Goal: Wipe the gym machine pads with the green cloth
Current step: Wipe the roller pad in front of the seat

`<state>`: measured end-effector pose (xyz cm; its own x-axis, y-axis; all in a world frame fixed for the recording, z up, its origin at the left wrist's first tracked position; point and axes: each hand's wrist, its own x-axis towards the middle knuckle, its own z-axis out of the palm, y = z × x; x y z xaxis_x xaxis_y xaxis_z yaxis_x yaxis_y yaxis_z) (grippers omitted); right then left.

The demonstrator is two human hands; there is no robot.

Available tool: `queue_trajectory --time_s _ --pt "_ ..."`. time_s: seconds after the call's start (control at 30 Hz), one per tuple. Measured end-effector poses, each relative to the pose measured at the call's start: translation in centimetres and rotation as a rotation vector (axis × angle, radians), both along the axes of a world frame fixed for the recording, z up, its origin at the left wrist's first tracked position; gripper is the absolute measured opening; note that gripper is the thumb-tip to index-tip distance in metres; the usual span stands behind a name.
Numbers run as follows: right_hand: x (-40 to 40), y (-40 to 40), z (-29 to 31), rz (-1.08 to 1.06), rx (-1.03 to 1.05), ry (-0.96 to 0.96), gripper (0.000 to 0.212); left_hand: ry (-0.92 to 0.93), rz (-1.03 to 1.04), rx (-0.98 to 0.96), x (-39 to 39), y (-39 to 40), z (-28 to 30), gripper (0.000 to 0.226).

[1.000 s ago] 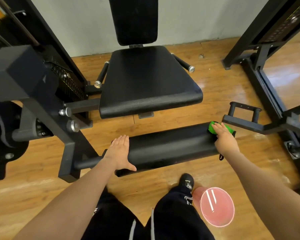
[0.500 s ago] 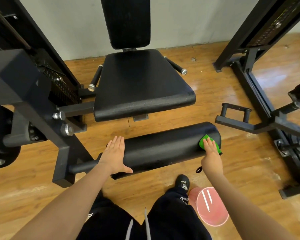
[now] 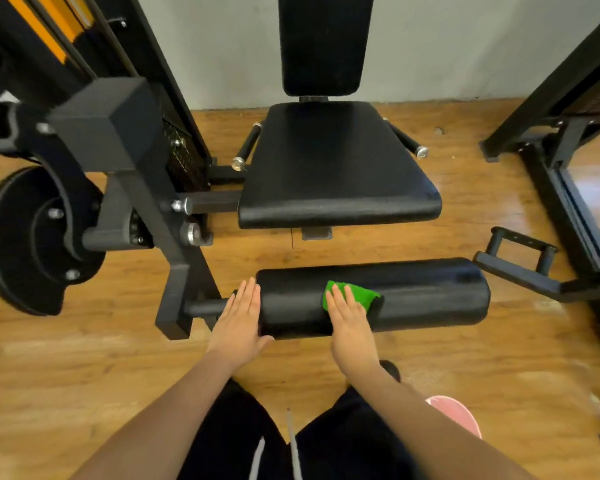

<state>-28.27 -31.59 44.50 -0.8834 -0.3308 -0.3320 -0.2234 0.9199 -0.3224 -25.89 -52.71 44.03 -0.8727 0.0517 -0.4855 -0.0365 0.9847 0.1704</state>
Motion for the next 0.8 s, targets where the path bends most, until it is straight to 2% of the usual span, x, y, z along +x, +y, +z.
queue_trajectory --time_s 0.27,0.5,0.6,0.8 --pt "-0.3 -7.3 0.6 0.424 0.036 0.006 0.067 -0.046 0.050 0.007 1.6 -1.5 0.3 0.101" --pt "-0.4 -5.4 -0.5 0.627 0.044 0.047 0.071 -0.008 0.038 0.045 1.3 -0.9 0.9 0.102" --pt "-0.4 -3.2 -0.9 0.608 0.039 0.046 0.076 0.012 0.012 0.065 0.4 -0.3 1.2 0.103" --pt "-1.2 3.7 -1.4 0.367 0.022 0.019 0.085 -0.005 -0.065 0.040 -1.3 1.4 0.9 0.103"
